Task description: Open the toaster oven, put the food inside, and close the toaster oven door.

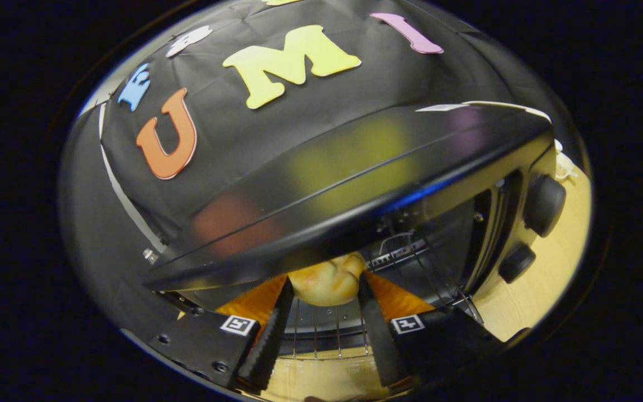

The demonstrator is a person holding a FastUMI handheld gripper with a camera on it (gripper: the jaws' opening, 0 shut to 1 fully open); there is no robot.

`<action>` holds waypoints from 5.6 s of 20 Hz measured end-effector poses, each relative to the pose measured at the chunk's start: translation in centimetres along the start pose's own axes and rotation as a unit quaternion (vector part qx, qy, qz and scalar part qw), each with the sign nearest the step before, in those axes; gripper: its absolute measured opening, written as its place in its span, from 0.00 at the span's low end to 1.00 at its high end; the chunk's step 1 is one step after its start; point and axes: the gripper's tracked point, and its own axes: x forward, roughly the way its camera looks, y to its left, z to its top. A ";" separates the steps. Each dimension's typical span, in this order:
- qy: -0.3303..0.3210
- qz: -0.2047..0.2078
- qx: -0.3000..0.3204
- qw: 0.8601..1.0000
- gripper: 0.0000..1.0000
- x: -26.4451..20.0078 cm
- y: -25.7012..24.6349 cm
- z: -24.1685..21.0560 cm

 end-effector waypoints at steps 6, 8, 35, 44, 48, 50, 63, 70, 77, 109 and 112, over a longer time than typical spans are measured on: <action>-0.027 0.001 -0.047 0.999 0.97 -3.0 1.4 0.6; -0.034 0.004 -0.062 0.997 0.97 -5.2 2.0 0.5; 0.043 -0.035 -0.197 0.979 1.00 -18.8 -2.1 -14.5; 0.094 -0.068 -0.194 0.974 1.00 -15.7 -3.0 -16.0; 0.080 -0.079 -0.196 0.974 1.00 -15.5 -2.7 -15.2; 0.079 -0.084 -0.194 0.974 1.00 -15.4 -2.6 -15.1; 0.028 -0.069 -0.167 0.983 1.00 -16.8 -0.3 -10.7; -0.046 -0.057 -0.179 0.981 1.00 -16.5 2.6 -3.9; -0.107 -0.051 -0.176 0.977 1.00 -18.1 3.9 2.5; -0.231 -0.007 -0.196 0.953 1.00 -52.1 8.6 4.6; -0.231 -0.007 -0.197 0.953 1.00 -52.3 8.7 4.5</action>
